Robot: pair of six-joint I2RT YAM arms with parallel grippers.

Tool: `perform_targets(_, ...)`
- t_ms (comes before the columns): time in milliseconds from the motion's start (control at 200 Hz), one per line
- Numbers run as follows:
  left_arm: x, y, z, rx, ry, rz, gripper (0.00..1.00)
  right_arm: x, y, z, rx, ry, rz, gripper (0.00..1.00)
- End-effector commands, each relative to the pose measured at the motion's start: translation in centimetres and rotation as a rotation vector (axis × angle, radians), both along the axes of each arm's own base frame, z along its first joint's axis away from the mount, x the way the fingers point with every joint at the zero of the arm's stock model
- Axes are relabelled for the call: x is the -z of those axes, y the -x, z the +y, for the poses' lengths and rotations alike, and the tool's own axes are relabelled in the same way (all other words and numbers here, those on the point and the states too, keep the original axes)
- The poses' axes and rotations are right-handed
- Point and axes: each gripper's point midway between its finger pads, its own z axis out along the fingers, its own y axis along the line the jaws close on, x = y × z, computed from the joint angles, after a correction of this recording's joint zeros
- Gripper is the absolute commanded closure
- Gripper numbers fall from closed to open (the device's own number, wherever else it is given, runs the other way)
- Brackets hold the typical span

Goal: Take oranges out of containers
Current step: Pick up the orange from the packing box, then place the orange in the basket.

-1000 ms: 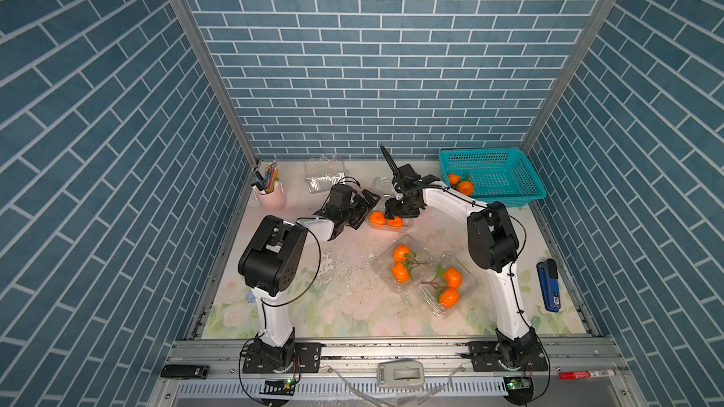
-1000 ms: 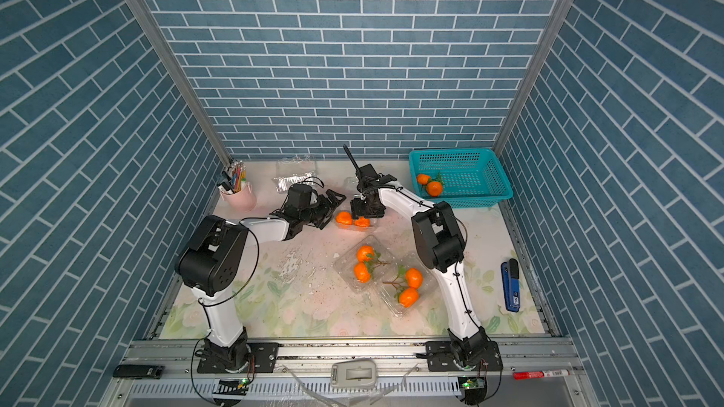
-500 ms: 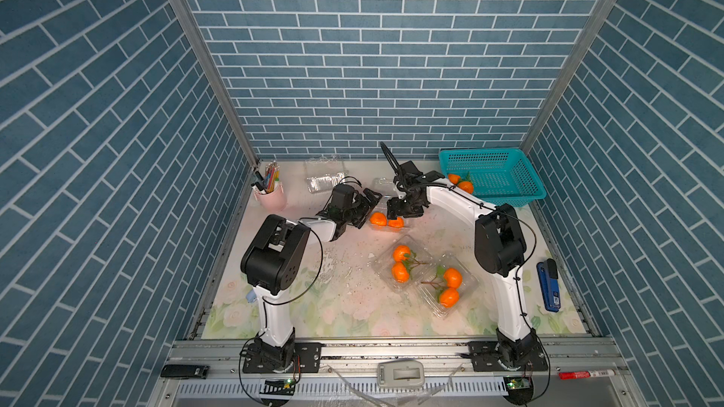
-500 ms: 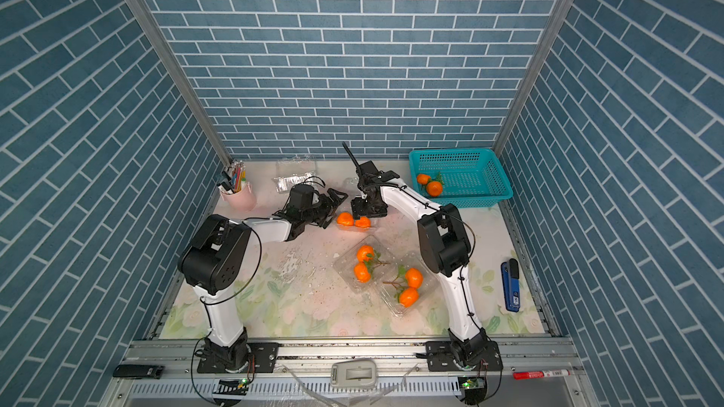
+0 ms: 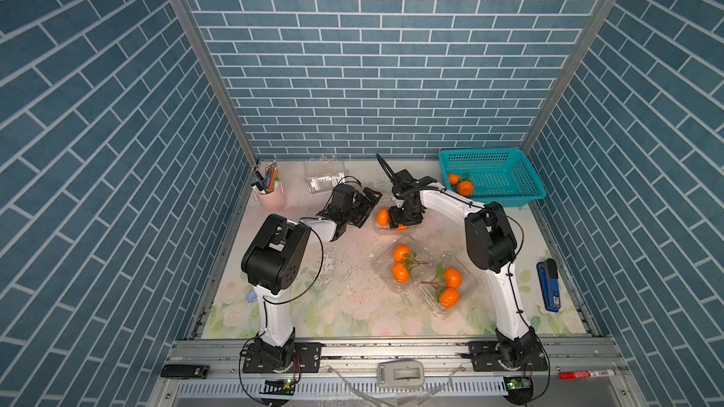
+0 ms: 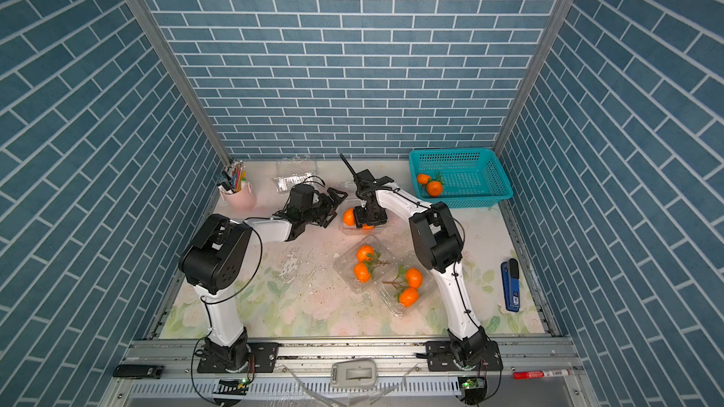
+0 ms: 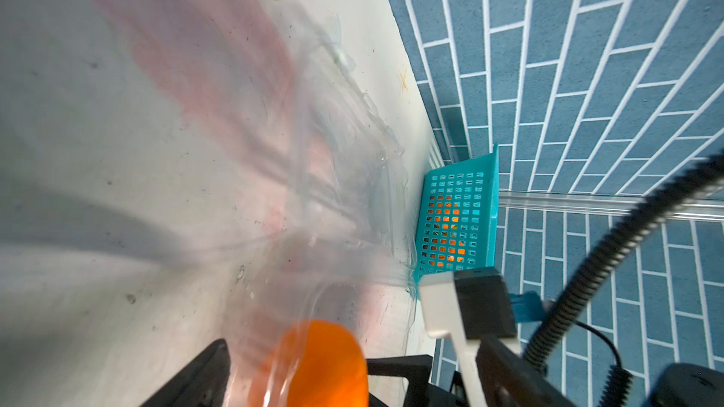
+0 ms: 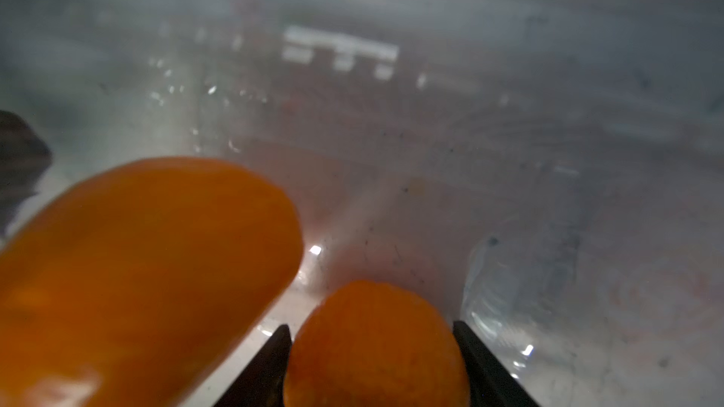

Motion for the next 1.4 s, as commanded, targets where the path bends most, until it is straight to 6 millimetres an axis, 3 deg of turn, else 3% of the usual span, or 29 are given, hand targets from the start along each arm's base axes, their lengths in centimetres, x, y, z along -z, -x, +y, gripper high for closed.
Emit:
perform_targets(0, 0.1, -0.3, -0.3, 0.001, 0.002, -0.011, 0.01, 0.7, 0.1, -0.4, -0.026, 0.048, 0.003, 0.42)
perform_targets(105, 0.0, -0.4, -0.2, -0.001, 0.002, -0.013, 0.01, 0.6, 0.0, -0.3, -0.026, 0.047, -0.001, 0.47)
perform_targets(265, -0.2, -0.4, -0.2, 0.002, 0.001, -0.017, 0.01, -1.6, -1.1, -0.3, -0.013, 0.041, -0.061, 0.51)
perform_targets(480, -2.7, -0.5, 0.7, 0.010, -0.067, -0.055, 0.01, -6.8, -3.0, -0.7, 0.018, -0.020, -0.146, 0.51)
perform_targets(535, -3.5, -0.5, 1.1, 0.008, -0.104, -0.058, 0.01, -7.3, -3.5, -1.0, 0.031, -0.031, -0.154, 0.51)
perform_targets(560, -4.0, -0.6, 1.2, 0.021, -0.136, -0.080, 0.01, -9.4, -3.9, -1.4, 0.045, -0.059, -0.187, 0.51)
perform_targets(690, -6.3, -0.8, 1.6, 0.035, -0.227, -0.117, 0.01, -12.9, -5.5, -3.4, 0.120, -0.151, -0.226, 0.51)
perform_targets(850, -10.3, -1.2, -0.7, 0.108, -0.286, -0.214, 0.01, -17.0, -8.1, -8.3, 0.253, -0.244, -0.291, 0.51)
perform_targets(1050, -14.7, -1.4, -7.6, 0.263, -0.328, -0.337, 0.01, -19.9, -11.5, -17.0, 0.464, -0.331, -0.352, 0.51)
perform_targets(1180, -15.2, -1.5, -12.1, 0.345, -0.290, -0.357, 0.01, -18.7, -13.5, -22.5, 0.592, -0.318, -0.353, 0.51)
perform_targets(1275, -14.9, -1.4, -14.9, 0.396, -0.268, -0.359, 0.01, -16.6, -14.5, -26.1, 0.676, -0.301, -0.327, 0.51)
perform_targets(1395, -13.5, -1.0, -17.6, 0.444, -0.253, -0.344, 0.01, -13.4, -15.4, -29.2, 0.745, -0.257, -0.296, 0.51)
